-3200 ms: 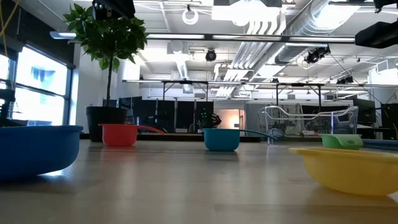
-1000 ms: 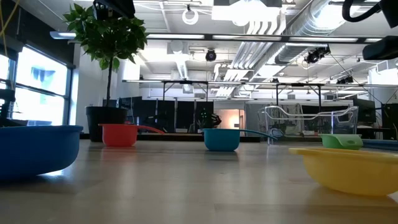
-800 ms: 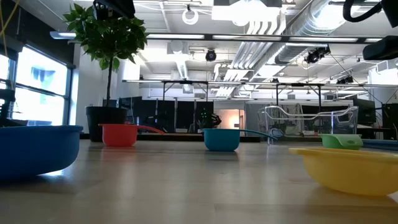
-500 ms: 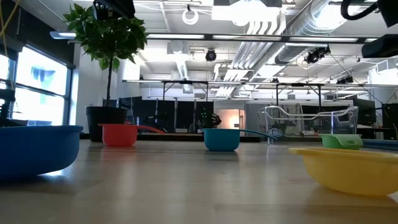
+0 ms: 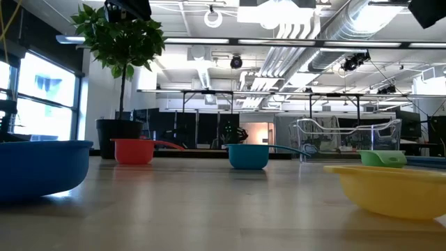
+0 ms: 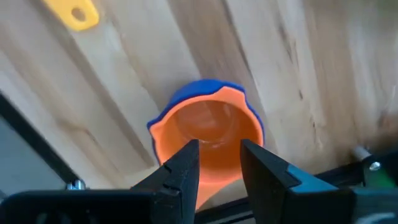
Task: Nest measuring cups in basket
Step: Move the measuring cups to the center of the table
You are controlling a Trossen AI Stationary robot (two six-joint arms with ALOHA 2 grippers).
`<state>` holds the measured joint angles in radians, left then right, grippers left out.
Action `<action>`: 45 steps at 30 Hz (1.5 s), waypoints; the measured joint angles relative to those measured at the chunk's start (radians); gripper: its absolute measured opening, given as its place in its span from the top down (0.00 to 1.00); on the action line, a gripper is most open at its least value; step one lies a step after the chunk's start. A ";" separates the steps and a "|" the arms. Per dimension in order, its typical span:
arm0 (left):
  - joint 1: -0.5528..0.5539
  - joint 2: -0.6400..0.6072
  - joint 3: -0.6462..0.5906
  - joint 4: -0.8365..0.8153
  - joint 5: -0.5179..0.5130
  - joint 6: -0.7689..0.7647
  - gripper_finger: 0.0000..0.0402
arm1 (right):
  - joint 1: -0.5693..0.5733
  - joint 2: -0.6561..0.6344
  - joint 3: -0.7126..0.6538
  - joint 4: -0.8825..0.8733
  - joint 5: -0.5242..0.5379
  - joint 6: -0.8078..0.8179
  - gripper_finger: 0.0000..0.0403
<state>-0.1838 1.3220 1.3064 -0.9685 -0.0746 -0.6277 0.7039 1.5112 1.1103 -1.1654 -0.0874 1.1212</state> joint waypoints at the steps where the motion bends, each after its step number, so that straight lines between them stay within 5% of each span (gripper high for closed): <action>1: 0.000 0.000 0.000 0.000 0.000 0.006 0.92 | 0.005 0.000 0.000 -0.003 0.022 0.011 0.73; 13: 0.000 0.000 0.000 0.000 0.013 0.089 0.92 | 0.039 0.000 -0.109 0.018 0.008 -0.199 0.73; 45: 0.000 0.000 0.000 0.000 0.012 0.109 0.92 | -0.010 0.064 -0.111 0.079 0.003 -0.367 0.73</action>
<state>-0.1840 1.3220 1.3064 -0.9688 -0.0624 -0.5191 0.6936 1.5755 0.9992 -1.0866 -0.0839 0.7539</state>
